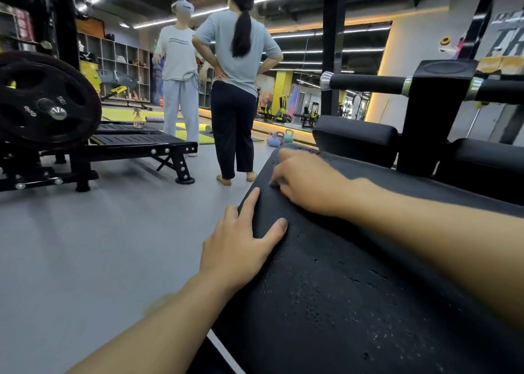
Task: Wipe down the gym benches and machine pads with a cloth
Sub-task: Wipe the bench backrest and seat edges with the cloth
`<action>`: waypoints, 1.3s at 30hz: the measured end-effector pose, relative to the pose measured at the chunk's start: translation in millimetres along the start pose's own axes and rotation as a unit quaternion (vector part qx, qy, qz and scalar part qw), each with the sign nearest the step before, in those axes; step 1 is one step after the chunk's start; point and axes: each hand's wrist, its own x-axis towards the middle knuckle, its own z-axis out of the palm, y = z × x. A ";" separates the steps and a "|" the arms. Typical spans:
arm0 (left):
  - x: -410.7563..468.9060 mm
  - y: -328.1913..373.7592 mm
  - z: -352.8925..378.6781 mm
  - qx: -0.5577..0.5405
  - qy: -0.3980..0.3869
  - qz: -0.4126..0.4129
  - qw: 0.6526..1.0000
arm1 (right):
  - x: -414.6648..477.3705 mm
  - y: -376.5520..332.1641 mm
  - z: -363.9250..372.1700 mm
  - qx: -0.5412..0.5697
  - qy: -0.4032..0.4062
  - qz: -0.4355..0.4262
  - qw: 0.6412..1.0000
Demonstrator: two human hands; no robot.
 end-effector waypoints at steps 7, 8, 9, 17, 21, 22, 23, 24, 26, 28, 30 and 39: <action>-0.4 -1.3 0.3 -0.006 -0.009 -0.005 1.000 | 8.8 42.5 -12.8 -0.049 0.098 0.135 0.985; 0.4 -1.3 0.3 -0.006 -0.008 -0.006 1.000 | 5.8 32.9 -9.8 -0.042 0.084 0.116 0.989; 0.7 -1.0 0.2 -0.006 -0.007 -0.005 1.000 | -0.5 18.8 -5.8 -0.031 0.058 0.081 0.995; -1.5 20.0 -16.9 0.102 -0.048 0.042 0.993 | -17.4 41.5 -27.4 -0.072 0.088 0.142 0.983; 5.7 44.3 -30.3 0.139 -0.129 0.080 0.979 | -39.4 5.2 -16.6 -0.038 0.004 0.019 0.999; 7.5 45.8 -31.9 0.137 -0.160 0.075 0.975 | -44.7 1.3 -17.0 -0.033 -0.011 -0.004 0.999; 9.0 45.7 -32.0 0.138 -0.178 0.073 0.972 | -45.4 5.8 -20.5 -0.037 -0.010 0.000 0.999; 10.3 44.3 -30.6 0.137 -0.184 0.071 0.971 | -42.6 15.0 -25.2 -0.045 0.003 0.027 0.999; 13.8 43.1 -27.6 0.135 -0.185 0.064 0.971 | -33.2 35.6 -31.6 -0.059 0.059 0.117 0.990; 17.2 45.5 -25.8 0.137 -0.186 0.055 0.971 | -29.5 35.1 -29.1 -0.074 0.089 0.163 0.980; 17.9 49.1 -25.6 0.150 -0.187 0.051 0.969 | -35.5 12.2 -21.4 -0.065 0.047 0.106 0.991; 14.5 56.9 -28.3 0.169 -0.207 0.031 0.963 | -46.1 35.8 -35.3 -0.086 0.082 0.167 0.979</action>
